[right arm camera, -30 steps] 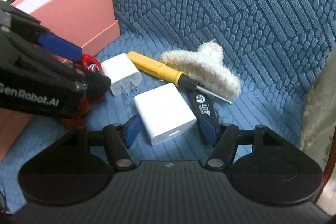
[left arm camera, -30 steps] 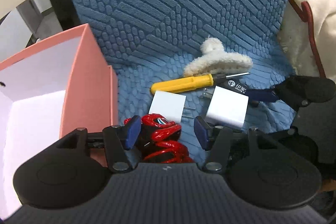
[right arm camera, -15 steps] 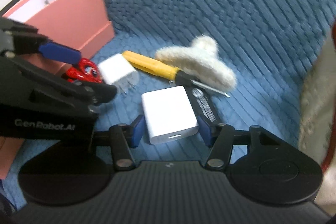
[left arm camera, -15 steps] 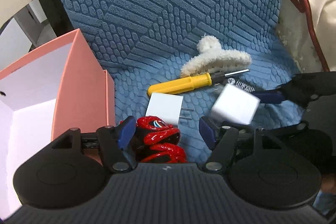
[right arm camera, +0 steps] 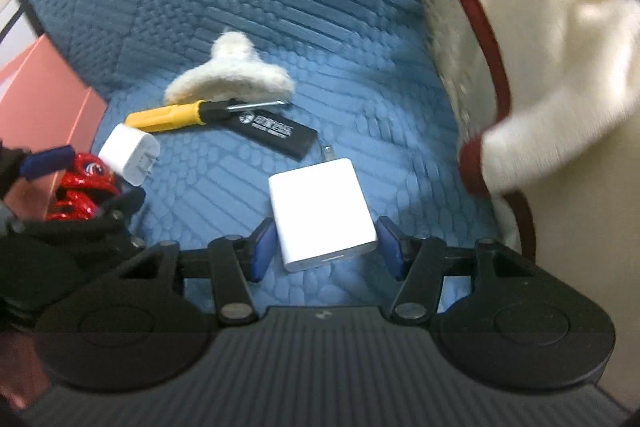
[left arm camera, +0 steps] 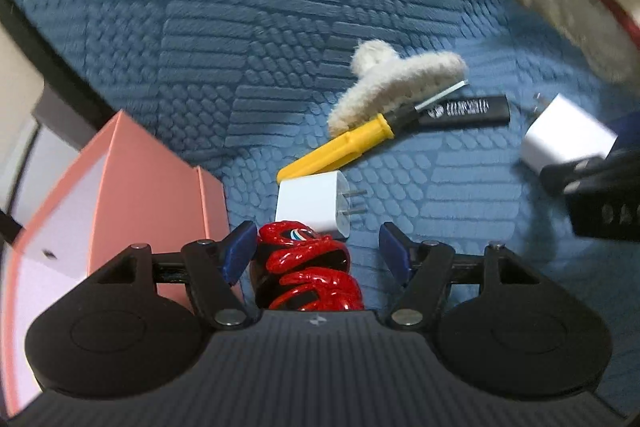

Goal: Organize rigid objects
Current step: 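Lift the red figurine with the left gripper while the right gripper grasps the white charger block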

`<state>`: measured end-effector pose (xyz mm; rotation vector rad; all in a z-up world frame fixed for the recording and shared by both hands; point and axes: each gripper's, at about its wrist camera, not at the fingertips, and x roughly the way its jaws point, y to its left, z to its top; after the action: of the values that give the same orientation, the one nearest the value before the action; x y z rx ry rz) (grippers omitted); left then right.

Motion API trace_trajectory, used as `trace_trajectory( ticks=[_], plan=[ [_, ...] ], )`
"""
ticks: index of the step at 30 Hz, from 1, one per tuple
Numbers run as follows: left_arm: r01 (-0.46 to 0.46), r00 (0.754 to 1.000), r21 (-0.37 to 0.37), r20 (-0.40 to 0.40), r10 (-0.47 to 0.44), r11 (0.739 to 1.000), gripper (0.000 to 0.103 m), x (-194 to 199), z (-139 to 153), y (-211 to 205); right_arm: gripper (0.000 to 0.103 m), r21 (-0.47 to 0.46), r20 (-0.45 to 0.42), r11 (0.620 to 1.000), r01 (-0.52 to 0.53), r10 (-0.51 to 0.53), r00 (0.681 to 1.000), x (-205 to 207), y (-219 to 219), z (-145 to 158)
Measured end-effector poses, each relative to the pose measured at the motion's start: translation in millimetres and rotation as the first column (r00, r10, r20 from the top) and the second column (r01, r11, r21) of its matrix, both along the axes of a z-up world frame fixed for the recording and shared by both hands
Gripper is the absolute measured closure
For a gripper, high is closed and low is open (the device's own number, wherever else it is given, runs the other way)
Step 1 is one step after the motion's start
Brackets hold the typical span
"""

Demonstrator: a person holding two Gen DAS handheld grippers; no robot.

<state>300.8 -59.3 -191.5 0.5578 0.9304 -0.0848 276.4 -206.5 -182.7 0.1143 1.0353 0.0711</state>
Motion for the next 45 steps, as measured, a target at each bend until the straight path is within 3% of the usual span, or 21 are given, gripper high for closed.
trace_trajectory(
  ticks=[5, 11, 12, 13, 14, 17, 22, 29, 31, 32, 34, 36, 39, 43, 45],
  plan=[
    [0.039, 0.997, 0.053, 0.058, -0.042, 0.998, 0.052, -6.2, -1.7, -8.6, 0.045, -0.027, 0.01, 1.0, 0.015, -0.015, 1.0, -10.0, 7.4, -1.8],
    [0.016, 0.998, -0.034, 0.069, -0.013, 0.999, 0.057, -14.6, 11.6, -1.5, 0.045, 0.0, 0.004, 0.999, 0.039, -0.039, 0.999, -12.3, 7.2, -0.5],
    [0.008, 0.997, -0.055, 0.08, -0.004, 0.998, 0.068, -17.2, 16.3, 0.5, 0.045, 0.007, 0.001, 0.999, 0.044, -0.044, 0.999, -12.0, 6.8, -0.7],
    [0.006, 0.996, -0.07, 0.092, 0.001, 0.998, 0.097, -20.2, 20.2, 0.7, 0.045, 0.011, 0.0, 0.999, 0.048, -0.048, 0.999, -12.6, 6.4, -0.2],
    [-0.008, 0.996, -0.097, 0.082, 0.016, 0.995, 0.099, -21.4, 24.3, 2.5, 0.045, 0.014, -0.001, 0.999, 0.051, -0.051, 0.999, -13.0, 6.5, 0.1],
    [-0.027, 0.998, -0.213, 0.046, 0.038, 0.977, 0.099, -26.1, 30.8, 9.1, 0.045, 0.024, -0.003, 0.998, 0.059, -0.059, 0.998, -15.4, 7.3, 0.5],
    [-0.08, 0.997, -0.302, -0.006, 0.083, 0.95, 0.099, -27.5, 30.2, 18.7, 0.046, 0.059, -0.013, 0.995, 0.085, -0.085, 0.996, -21.0, 4.9, 0.3],
    [-0.154, 0.986, -0.396, -0.001, 0.167, 0.905, 0.098, -23.1, 40.1, 39.9, 0.045, 0.079, -0.04, 0.989, 0.128, -0.125, 0.991, -14.6, 0.0, -1.5],
    [-0.169, 0.983, -0.412, -0.007, 0.182, 0.895, 0.088, -19.8, 42.3, 44.3, 0.044, 0.084, -0.042, 0.987, 0.137, -0.134, 0.99, -14.2, -1.4, -1.5],
    [-0.17, 0.983, -0.418, -0.008, 0.183, 0.893, 0.083, -18.1, 43.0, 45.7, 0.043, 0.089, -0.042, 0.987, 0.137, -0.134, 0.99, -13.9, -1.3, -1.7],
    [-0.174, 0.982, -0.41, -0.006, 0.188, 0.895, 0.055, -15.8, 44.6, 45.0, 0.043, 0.084, -0.041, 0.987, 0.136, -0.133, 0.99, -13.2, -0.3, -1.6],
    [-0.2, 0.976, -0.385, 0.002, 0.217, 0.901, 0.041, -14.3, 47.0, 44.0, 0.042, 0.077, -0.038, 0.988, 0.133, -0.13, 0.991, -11.9, 1.1, -1.6],
    [-0.218, 0.973, -0.336, -0.001, 0.231, 0.916, 0.041, -12.0, 47.2, 42.9, 0.042, 0.074, -0.037, 0.988, 0.132, -0.13, 0.991, -10.7, 1.4, -1.6],
    [-0.269, 0.963, -0.317, -0.084, 0.256, 0.909, 0.042, -2.2, 35.1, 48.8, 0.041, 0.073, -0.036, 0.988, 0.133, -0.131, 0.991, -8.4, 2.2, -1.8],
    [-0.273, 0.962, -0.295, -0.082, 0.26, 0.916, 0.042, -0.6, 32.8, 48.8, 0.041, 0.071, -0.036, 0.989, 0.133, -0.13, 0.991, -7.5, 2.6, -1.9]
  ],
)
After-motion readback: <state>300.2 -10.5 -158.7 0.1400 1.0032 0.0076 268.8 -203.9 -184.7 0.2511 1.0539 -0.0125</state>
